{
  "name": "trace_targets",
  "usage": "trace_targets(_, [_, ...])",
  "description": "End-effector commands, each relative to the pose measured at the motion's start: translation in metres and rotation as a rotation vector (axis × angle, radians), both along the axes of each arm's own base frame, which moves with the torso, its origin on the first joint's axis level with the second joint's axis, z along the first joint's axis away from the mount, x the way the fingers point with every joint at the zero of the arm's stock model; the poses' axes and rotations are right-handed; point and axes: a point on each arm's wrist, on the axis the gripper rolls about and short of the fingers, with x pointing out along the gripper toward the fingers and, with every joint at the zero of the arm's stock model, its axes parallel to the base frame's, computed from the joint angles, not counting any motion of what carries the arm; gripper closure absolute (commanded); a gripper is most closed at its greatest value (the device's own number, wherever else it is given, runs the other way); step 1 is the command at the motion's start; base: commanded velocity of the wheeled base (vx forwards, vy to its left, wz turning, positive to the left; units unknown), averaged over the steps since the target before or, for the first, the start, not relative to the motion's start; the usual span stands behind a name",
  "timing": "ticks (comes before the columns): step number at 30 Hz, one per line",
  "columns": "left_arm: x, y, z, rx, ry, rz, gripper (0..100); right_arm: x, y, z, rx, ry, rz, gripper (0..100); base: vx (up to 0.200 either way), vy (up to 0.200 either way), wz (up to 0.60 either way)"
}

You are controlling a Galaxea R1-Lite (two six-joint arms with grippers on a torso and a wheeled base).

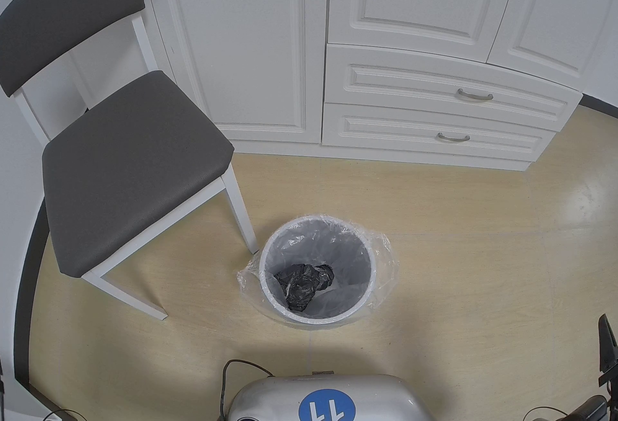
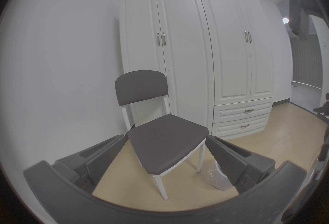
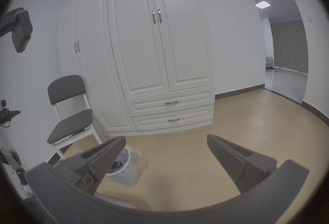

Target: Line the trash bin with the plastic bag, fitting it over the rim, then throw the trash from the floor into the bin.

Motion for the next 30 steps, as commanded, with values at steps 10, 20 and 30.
trace_targets(10, [0.02,-0.002,-0.096,-0.038,0.195,0.025,0,-0.002,-0.001,-0.01,0.003,-0.044,-0.027,0,0.0,0.0,0.0])
trace_targets(20, [0.021,-0.005,-0.104,-0.073,0.245,-0.095,0,-0.001,-0.002,-0.023,0.021,0.085,-0.074,0,0.0,0.0,0.0])
trace_targets(30, [0.021,-0.005,-0.104,-0.085,0.242,-0.091,0,0.0,-0.002,-0.026,-0.203,0.128,-0.09,0,0.0,0.0,0.0])
